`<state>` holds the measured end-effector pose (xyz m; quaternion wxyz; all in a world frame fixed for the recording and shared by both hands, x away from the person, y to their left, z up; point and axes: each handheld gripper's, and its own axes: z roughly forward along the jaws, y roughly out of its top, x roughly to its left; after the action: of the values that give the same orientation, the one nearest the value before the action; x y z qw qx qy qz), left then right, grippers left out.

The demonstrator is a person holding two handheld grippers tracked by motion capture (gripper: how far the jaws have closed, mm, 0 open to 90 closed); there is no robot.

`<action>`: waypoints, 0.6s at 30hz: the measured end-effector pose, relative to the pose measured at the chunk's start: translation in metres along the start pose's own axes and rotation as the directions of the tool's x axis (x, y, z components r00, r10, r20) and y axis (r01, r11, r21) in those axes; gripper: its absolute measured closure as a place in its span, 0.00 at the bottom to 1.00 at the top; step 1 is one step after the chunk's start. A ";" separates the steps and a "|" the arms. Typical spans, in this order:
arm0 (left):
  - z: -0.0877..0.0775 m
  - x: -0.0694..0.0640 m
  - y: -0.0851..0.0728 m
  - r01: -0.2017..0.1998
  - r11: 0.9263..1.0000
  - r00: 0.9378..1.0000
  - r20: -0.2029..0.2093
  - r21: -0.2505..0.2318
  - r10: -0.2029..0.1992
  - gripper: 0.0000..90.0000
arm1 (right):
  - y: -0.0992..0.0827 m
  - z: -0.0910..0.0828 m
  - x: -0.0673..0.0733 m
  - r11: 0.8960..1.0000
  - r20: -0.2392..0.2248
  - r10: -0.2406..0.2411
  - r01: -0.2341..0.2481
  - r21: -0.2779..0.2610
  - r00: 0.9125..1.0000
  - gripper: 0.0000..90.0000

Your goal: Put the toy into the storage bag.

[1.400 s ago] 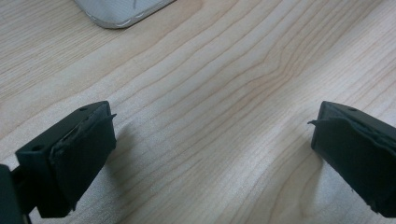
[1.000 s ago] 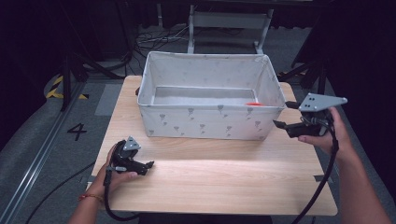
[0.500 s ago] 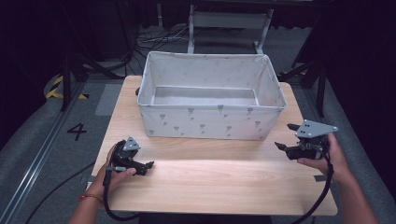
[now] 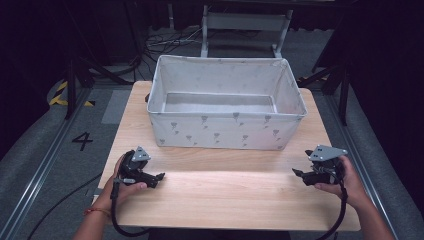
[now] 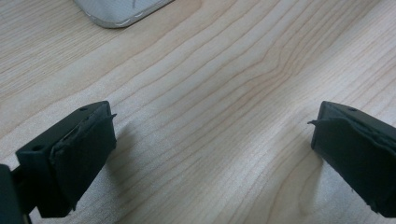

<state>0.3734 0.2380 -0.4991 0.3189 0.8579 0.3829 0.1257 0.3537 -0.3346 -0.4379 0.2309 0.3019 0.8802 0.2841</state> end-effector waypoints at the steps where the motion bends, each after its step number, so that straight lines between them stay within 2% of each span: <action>1: 0.000 0.000 0.000 0.000 1.000 1.000 0.000 0.000 0.000 0.00 | -0.004 0.002 0.000 1.000 -0.008 0.013 -0.013 0.000 1.000 0.24; 6: 0.000 0.000 0.000 0.000 1.000 1.000 -0.001 0.000 0.000 0.00 | -0.021 0.011 -0.001 0.998 -0.023 0.055 -0.055 0.015 0.998 0.24; 12: 0.000 0.000 0.000 0.000 1.000 1.000 0.000 0.000 0.000 0.00 | -0.039 0.015 -0.002 0.993 -0.041 0.119 -0.119 -0.006 0.992 0.24; 18: 0.000 0.000 0.000 0.000 1.000 1.000 0.000 0.000 0.000 0.00 | -0.054 0.015 0.000 0.987 -0.044 0.157 -0.158 -0.018 0.987 0.23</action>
<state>0.3734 0.2381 -0.4991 0.3189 0.8579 0.3827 0.1257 0.3409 -0.3644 -0.4834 0.1922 0.3621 0.8552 0.3172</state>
